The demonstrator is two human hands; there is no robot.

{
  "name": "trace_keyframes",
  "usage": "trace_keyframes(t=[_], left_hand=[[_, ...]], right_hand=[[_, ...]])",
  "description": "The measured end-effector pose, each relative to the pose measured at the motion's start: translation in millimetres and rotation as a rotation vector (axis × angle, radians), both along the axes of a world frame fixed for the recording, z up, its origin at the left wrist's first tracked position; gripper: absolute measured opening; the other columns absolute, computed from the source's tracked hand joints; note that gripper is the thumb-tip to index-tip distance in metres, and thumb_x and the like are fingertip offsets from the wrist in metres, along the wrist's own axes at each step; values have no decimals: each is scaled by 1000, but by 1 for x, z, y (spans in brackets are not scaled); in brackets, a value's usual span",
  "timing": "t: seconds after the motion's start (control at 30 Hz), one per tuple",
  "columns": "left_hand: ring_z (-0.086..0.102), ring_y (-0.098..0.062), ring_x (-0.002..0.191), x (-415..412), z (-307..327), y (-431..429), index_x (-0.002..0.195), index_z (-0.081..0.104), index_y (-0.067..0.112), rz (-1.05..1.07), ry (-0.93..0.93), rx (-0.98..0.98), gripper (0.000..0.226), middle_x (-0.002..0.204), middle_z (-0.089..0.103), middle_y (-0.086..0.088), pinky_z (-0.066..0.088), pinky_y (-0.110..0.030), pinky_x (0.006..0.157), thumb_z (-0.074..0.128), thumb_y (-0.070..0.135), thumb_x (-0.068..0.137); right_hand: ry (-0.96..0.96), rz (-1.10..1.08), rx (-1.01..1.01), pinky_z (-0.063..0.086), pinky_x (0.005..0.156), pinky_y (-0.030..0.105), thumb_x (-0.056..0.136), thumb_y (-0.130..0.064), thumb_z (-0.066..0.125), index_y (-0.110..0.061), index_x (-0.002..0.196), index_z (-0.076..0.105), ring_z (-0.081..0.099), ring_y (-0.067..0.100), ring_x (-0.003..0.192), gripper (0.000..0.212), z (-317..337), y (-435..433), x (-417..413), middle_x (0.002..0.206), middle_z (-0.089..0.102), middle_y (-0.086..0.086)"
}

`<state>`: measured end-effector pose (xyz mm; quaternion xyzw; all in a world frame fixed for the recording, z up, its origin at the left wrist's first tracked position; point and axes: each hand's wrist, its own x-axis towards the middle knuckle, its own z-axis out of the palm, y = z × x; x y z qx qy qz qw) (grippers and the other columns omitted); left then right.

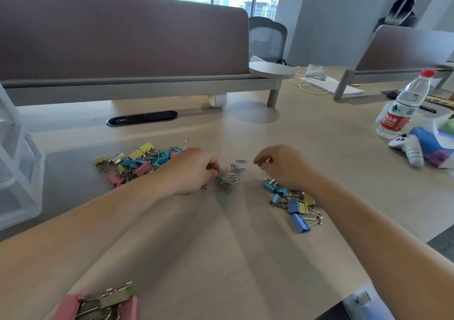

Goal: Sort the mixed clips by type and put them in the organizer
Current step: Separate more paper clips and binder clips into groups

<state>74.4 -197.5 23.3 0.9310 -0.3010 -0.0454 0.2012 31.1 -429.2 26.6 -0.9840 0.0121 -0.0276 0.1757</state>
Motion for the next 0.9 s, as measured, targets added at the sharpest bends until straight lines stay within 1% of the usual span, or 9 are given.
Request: trace_keyframes(t=[0.07,0.2,0.37,0.47,0.53,0.6,0.67,0.77,0.9], left_hand=[[61,-13,87,1,0,0,98,72,27,14,-7,-7,14,91,65,8,49,-28,79,59,24,94],[62,-14,91,2,0,-7,97,72,26,29,-10,-8,12,92,67,10,49,-30,82,60,25,93],[61,-12,89,-4,5,-28,100,72,24,9,-10,-26,14,96,68,9,37,-21,60,59,24,94],[60,-12,90,-8,2,-45,103,71,22,-57,44,-52,15,100,69,5,37,-22,68,61,27,93],[58,-11,90,-11,-1,-58,109,70,22,-83,70,-54,21,108,69,4,38,-22,71,61,31,93],[58,-13,97,-15,-2,-72,121,66,22,-117,82,-34,31,117,66,3,37,-21,75,62,34,92],[59,-15,99,-20,-2,-86,125,63,24,-158,95,13,36,115,65,1,38,-22,74,63,36,91],[58,-19,96,-24,-5,-97,121,63,24,-233,79,78,35,104,61,0,43,-28,73,66,37,89],[54,-17,102,-27,-12,-104,127,60,23,-249,54,92,42,114,53,-1,38,-25,77,68,35,87]], right_hand=[[3,-32,28,37,68,13,94,-8,52,-21,109,72,55,7,91,28,2,-9,-1,111,69,-5],[17,-62,34,44,82,24,93,-12,53,-21,108,72,61,15,101,26,2,-15,-3,112,69,-2],[6,-83,6,46,89,27,95,-12,51,-21,111,70,60,17,106,27,0,-21,-3,115,67,-2],[5,-109,-116,45,94,31,94,-21,56,-24,118,67,56,18,114,27,-2,-31,-2,121,61,-4],[31,-111,-185,44,99,35,92,-33,62,-25,126,62,53,20,118,35,-2,-36,-4,128,56,-1],[108,-107,-158,43,100,35,88,-48,65,-26,135,55,51,20,120,52,-1,-38,-8,135,52,0],[186,-94,-119,43,97,34,83,-56,67,-27,138,52,50,20,122,64,-2,-40,-11,139,50,-1],[206,-69,-128,45,85,30,83,-48,71,-26,130,59,54,19,108,53,-6,-38,-10,130,56,0],[139,-55,-90,45,75,28,83,-34,74,-25,104,65,55,16,92,24,-11,-48,-8,106,58,-4]])
